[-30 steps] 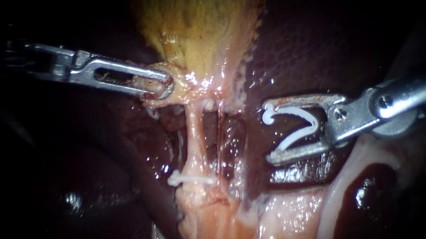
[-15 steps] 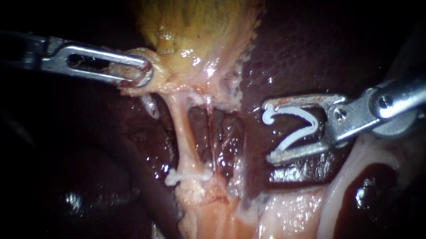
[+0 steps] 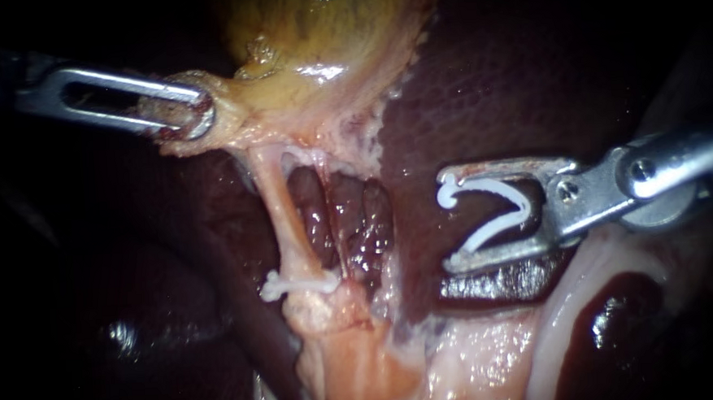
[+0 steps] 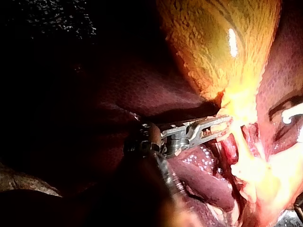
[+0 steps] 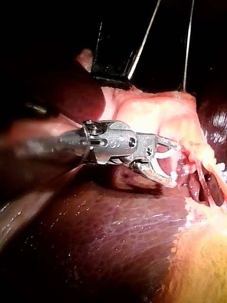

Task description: Clipping second clip left tube

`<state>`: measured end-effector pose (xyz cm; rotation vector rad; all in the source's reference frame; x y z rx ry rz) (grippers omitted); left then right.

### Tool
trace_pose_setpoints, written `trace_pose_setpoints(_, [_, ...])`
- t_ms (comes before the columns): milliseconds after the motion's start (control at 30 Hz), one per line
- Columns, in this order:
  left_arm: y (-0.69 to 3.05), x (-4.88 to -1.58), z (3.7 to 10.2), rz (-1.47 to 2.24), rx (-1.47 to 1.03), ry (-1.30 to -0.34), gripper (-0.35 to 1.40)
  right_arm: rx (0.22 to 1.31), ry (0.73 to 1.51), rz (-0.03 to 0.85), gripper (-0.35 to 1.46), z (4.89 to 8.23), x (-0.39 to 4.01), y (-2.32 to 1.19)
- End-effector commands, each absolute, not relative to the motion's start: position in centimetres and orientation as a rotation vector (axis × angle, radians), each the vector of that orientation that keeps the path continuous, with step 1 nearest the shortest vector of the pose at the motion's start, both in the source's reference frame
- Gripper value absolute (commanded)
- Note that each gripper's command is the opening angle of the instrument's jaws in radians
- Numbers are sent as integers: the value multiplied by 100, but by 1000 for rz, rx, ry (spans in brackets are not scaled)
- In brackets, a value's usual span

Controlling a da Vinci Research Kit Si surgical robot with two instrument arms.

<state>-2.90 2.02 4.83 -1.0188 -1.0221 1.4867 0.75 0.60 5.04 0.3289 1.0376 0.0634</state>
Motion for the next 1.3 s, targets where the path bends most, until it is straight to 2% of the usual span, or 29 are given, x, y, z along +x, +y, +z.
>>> trace_pose_setpoints(33, [202,-289,483,1488,-1019,-1022,-35,330,1037,66,49,504,78,59])
trace_pose_setpoints(400, [207,-289,487,1486,-1018,-1015,-35,436,1047,174,49,506,118,47])
trace_pose_setpoints(767, [211,-291,487,1480,-1020,-1012,-35,540,1044,278,49,530,180,23])
trace_pose_setpoints(1067, [210,-293,486,1480,-1020,-1010,-35,565,1046,343,49,548,192,28])
trace_pose_setpoints(1300, [209,-294,484,1478,-1019,-1008,-35,578,1033,376,49,583,191,33])
